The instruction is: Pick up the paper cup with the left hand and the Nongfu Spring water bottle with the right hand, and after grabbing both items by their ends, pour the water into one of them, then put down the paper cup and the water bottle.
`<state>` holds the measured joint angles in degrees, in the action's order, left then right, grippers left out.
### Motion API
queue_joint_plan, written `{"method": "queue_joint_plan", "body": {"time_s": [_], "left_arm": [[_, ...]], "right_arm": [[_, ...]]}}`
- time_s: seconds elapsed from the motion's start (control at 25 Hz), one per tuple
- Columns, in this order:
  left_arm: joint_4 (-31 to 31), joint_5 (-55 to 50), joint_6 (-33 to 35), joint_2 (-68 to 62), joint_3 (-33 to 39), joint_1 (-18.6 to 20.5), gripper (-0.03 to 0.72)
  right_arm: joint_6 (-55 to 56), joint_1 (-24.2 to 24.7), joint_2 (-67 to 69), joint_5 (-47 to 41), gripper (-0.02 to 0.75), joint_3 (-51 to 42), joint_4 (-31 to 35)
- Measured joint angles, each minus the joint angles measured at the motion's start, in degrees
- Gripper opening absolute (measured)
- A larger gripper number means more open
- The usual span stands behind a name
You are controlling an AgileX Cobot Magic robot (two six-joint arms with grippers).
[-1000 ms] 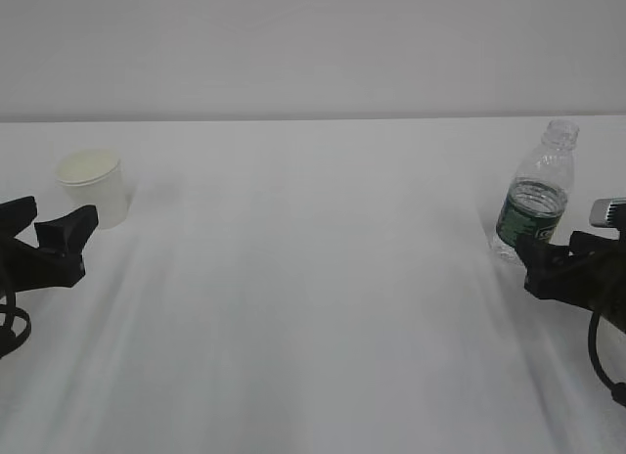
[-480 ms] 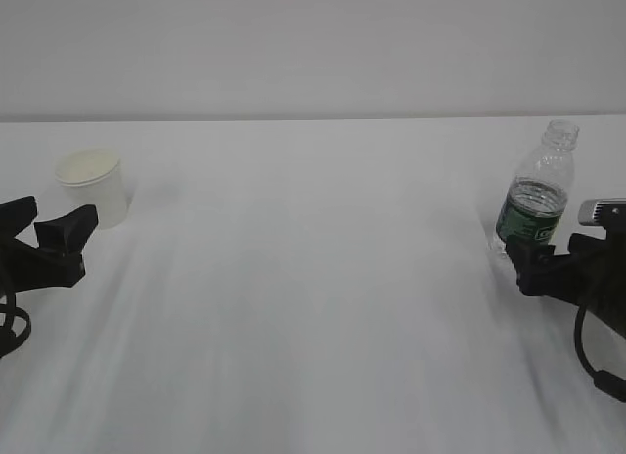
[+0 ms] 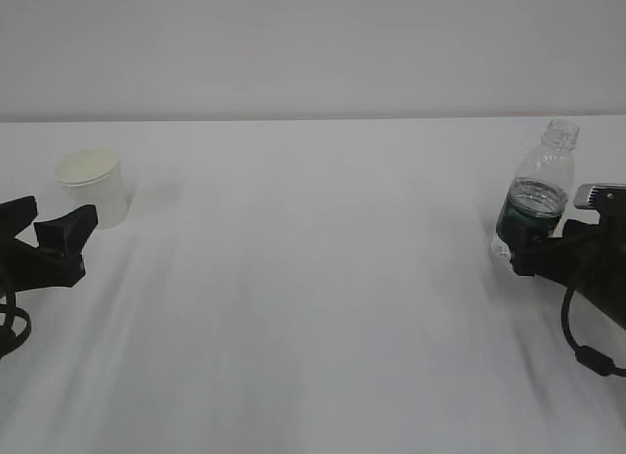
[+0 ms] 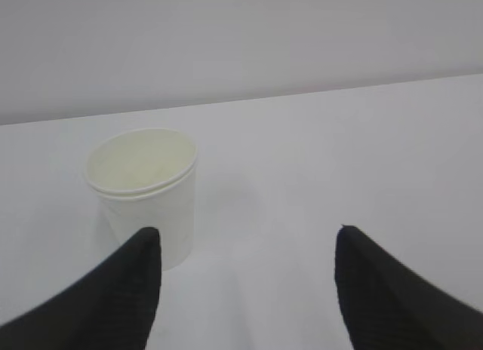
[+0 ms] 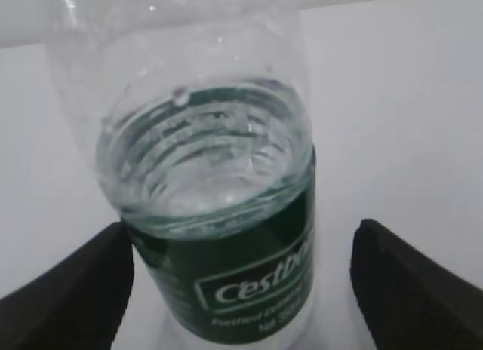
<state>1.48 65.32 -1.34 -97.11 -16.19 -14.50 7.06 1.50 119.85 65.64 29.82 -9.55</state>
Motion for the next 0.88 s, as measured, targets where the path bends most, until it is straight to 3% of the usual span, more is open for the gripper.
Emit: {"method": "queue_joint_plan", "body": {"time_s": [0.88], "left_arm": [[0.0,0.1,0.0,0.0,0.0,0.0,0.515]], "right_arm": [[2.4,0.0,3.4,0.0,0.669,6.2,0.4]]}}
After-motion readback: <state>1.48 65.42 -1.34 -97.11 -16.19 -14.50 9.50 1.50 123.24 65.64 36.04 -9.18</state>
